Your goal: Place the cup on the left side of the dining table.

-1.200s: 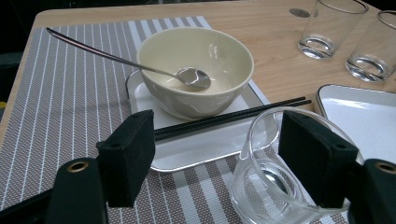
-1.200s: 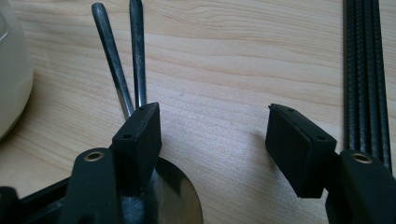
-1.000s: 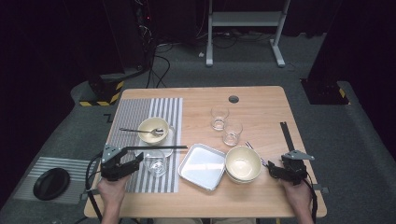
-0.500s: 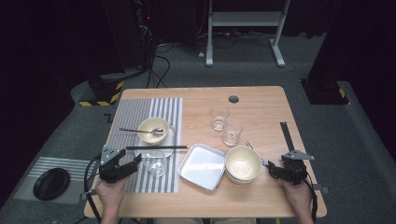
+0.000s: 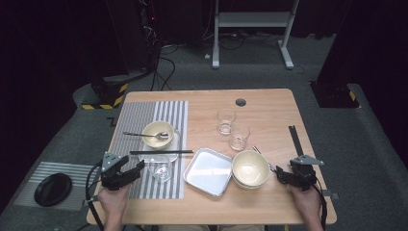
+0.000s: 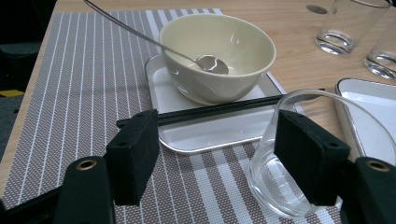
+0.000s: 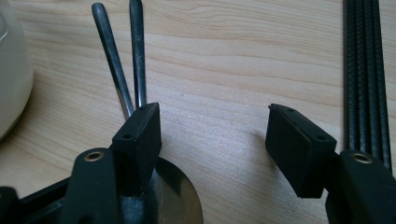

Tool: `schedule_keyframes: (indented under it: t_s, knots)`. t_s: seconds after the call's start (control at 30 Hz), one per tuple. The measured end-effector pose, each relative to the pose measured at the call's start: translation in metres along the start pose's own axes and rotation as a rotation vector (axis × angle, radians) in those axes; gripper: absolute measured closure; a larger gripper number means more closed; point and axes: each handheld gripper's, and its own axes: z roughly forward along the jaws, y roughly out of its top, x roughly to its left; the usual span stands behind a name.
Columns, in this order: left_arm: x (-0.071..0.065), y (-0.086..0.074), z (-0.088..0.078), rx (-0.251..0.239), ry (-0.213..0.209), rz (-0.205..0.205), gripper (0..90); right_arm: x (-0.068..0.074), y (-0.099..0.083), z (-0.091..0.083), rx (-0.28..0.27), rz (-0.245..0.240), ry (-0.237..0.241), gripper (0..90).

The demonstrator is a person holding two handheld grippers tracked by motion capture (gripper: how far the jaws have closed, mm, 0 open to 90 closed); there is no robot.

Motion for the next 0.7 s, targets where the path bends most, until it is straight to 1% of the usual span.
schedule_keyframes:
  t_s: [0.13,0.17,0.2,0.33,0.47,0.5,0.53,0.6,0.63,0.7]
  knots:
    - [0.003,-0.003,0.001,0.006,0.0,0.012,31.8,0.0,0.0,0.0,0.0,0.0,0.0,35.9]
    - [0.002,-0.006,0.001,0.007,0.008,-0.002,31.8,0.0,0.0,0.0,0.0,0.001,0.0,35.9]
    - [0.003,-0.007,0.001,0.007,0.008,-0.005,31.9,0.0,0.0,0.0,0.0,0.001,0.0,35.9]
    - [0.003,-0.009,0.001,0.0,0.015,-0.003,32.5,0.0,0.0,0.0,0.0,0.0,0.0,35.8]
    - [0.002,-0.012,0.004,0.002,0.014,-0.004,32.7,0.0,0.0,0.0,0.0,0.001,0.0,35.8]
    - [0.002,-0.012,0.004,0.011,0.015,-0.001,32.8,0.0,0.0,0.0,0.0,0.001,0.0,35.8]
    - [0.002,-0.014,0.005,0.007,0.013,-0.009,32.8,0.0,0.0,0.0,0.0,0.001,0.0,35.8]
    - [0.003,-0.014,0.005,0.006,0.016,-0.002,32.9,0.0,0.0,0.0,0.0,0.001,0.0,35.8]
    - [0.003,-0.016,0.005,0.018,0.014,-0.011,32.9,0.0,0.0,0.0,0.0,0.001,0.0,35.8]
    - [0.002,-0.017,0.007,0.017,0.014,-0.016,33.0,0.0,0.0,0.0,0.0,0.0,0.0,35.8]
